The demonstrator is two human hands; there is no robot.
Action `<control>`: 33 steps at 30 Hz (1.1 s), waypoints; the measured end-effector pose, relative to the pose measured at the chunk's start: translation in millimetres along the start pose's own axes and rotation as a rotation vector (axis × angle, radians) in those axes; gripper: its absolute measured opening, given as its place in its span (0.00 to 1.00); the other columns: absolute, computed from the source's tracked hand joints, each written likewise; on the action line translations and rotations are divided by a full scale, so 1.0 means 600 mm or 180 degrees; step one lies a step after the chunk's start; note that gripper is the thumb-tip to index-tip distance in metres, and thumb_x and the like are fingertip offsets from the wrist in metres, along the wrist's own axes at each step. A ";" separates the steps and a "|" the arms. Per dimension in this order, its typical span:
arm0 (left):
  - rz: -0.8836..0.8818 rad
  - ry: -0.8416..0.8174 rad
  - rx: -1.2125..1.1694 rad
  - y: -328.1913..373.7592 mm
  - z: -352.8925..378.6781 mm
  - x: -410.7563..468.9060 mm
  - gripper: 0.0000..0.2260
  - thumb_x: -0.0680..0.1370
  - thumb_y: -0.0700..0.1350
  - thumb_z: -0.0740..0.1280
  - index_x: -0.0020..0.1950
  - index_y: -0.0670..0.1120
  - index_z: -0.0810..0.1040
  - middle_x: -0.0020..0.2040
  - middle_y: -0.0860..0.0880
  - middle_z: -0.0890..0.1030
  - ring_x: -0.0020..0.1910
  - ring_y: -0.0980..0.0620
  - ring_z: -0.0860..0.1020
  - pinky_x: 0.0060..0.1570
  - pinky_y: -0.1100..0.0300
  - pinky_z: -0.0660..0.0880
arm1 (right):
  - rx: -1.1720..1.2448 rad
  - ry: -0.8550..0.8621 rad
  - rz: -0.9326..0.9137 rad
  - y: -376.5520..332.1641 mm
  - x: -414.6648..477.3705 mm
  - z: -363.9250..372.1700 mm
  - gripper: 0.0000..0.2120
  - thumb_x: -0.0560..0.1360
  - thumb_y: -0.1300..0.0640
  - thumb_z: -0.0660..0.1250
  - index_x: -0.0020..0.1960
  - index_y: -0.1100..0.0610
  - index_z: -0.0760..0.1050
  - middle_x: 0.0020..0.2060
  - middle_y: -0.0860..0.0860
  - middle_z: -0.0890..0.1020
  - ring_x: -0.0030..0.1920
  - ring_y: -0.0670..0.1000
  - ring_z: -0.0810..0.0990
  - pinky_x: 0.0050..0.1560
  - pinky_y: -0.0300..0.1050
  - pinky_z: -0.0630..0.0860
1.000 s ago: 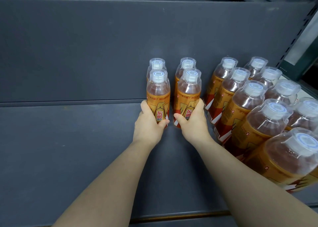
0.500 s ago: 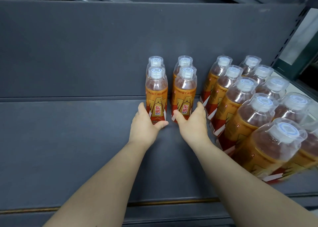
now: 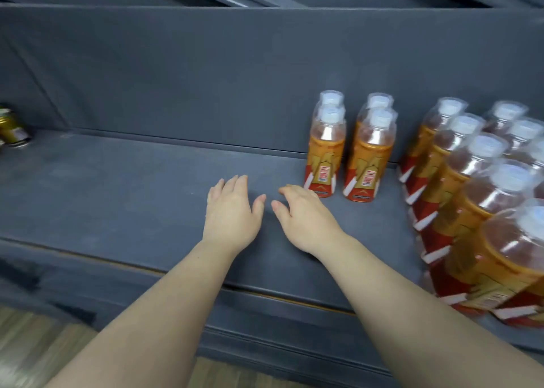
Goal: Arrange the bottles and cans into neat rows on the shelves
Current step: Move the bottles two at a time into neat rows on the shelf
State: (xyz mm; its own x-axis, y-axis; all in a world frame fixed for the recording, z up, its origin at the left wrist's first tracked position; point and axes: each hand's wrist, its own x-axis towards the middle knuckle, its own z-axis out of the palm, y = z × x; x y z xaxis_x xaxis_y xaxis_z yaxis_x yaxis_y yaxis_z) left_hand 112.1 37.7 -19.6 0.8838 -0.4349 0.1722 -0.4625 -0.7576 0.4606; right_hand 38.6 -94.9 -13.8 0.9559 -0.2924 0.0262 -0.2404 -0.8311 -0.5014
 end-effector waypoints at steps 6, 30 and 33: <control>-0.0454 0.0118 0.0685 -0.117 -0.078 -0.054 0.30 0.83 0.59 0.56 0.79 0.42 0.59 0.80 0.42 0.59 0.79 0.39 0.54 0.77 0.46 0.50 | -0.0525 -0.0509 -0.0556 -0.111 0.027 0.063 0.29 0.84 0.42 0.49 0.81 0.53 0.52 0.81 0.55 0.50 0.81 0.55 0.44 0.80 0.53 0.43; -0.2257 0.0734 0.0923 -0.691 -0.430 -0.352 0.29 0.83 0.61 0.54 0.78 0.44 0.60 0.80 0.44 0.59 0.79 0.40 0.56 0.76 0.46 0.53 | -0.0872 -0.1212 -0.2402 -0.778 0.001 0.424 0.29 0.85 0.42 0.49 0.82 0.53 0.51 0.80 0.55 0.56 0.80 0.57 0.51 0.79 0.53 0.50; -0.2408 0.0792 0.0882 -0.737 -0.454 -0.381 0.29 0.83 0.61 0.54 0.78 0.45 0.60 0.80 0.45 0.59 0.78 0.40 0.55 0.76 0.46 0.52 | -0.0918 -0.1234 -0.2639 -0.841 -0.011 0.459 0.28 0.85 0.44 0.50 0.81 0.55 0.53 0.77 0.56 0.62 0.77 0.58 0.57 0.77 0.52 0.54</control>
State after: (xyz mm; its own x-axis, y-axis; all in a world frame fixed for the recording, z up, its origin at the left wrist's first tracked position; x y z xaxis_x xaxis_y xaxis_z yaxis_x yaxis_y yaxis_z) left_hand 133.7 604.4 -25.5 0.9369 0.3333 0.1051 0.2888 -0.9078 0.3043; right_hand 200.0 456.6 0.9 0.8174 0.5748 -0.0370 0.5547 -0.8028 -0.2187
